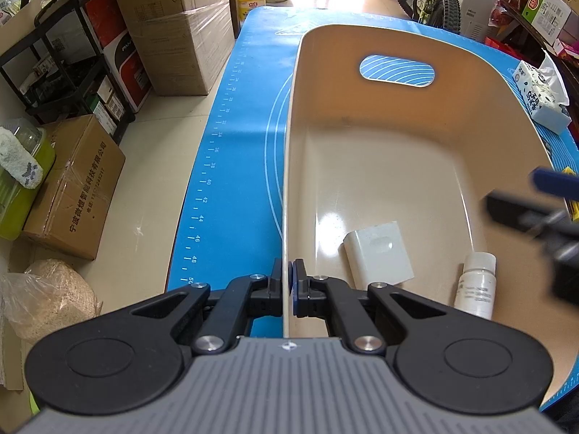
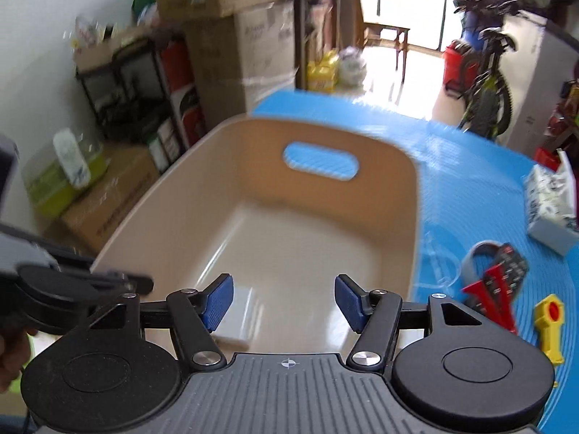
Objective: Organize rigid objects
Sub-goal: 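Carry the white charger into the bin with the right tool and release, then grasp the green round tin with the right tool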
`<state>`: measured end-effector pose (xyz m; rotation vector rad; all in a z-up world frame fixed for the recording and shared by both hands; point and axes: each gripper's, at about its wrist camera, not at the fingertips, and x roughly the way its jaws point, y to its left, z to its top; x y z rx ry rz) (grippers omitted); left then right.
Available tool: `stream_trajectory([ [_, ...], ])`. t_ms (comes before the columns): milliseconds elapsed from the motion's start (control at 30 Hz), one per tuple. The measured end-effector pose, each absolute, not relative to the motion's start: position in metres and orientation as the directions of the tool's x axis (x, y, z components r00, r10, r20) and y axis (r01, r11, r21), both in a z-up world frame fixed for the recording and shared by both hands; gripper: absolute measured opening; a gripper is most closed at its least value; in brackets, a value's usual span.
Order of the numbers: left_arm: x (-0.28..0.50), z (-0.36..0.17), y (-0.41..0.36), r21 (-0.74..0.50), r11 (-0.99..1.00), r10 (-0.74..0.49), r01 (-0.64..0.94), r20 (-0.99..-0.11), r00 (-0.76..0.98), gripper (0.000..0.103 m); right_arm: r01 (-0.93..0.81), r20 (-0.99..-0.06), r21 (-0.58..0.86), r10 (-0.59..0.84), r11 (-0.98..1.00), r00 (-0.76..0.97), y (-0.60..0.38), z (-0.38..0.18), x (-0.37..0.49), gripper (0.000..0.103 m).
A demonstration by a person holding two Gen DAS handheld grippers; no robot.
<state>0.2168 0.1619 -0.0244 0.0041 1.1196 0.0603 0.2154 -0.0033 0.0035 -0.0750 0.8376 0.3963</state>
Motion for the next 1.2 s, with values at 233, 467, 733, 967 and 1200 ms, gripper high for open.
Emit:
stream_trajectory([
  [233,0.217,-0.025,0.162,0.034,0.998,0.051,-0.046,-0.899,0.434,0.005,-0.248,-0.695,0.092,0.241,0.964,0.677,-0.066,0.016,0.215,0.07],
  [467,0.217,-0.025,0.162,0.034,0.998,0.051,-0.046,-0.899,0.435,0.005,-0.126,-0.728,0.119,0.173,0.985,0.663,-0.119,-0.015,0.224,0.07],
  [733,0.217,-0.025,0.162,0.034,0.998,0.051,-0.046,-0.899,0.435,0.005,-0.099,-0.764,0.07,0.116,0.993,0.634,-0.127,-0.058,0.232,0.07],
  [967,0.217,-0.025,0.162,0.034,0.998,0.051,-0.046,-0.899,0.434,0.005,-0.098,-0.777,0.03,0.084,0.995,0.623,-0.124,-0.076,0.239,0.07],
  [1200,0.217,-0.025,0.162,0.034,0.998,0.051,-0.047,-0.899,0.435,0.005,-0.08,-0.78,0.003,0.052,0.997,0.624,-0.129,-0.081,0.243,0.066],
])
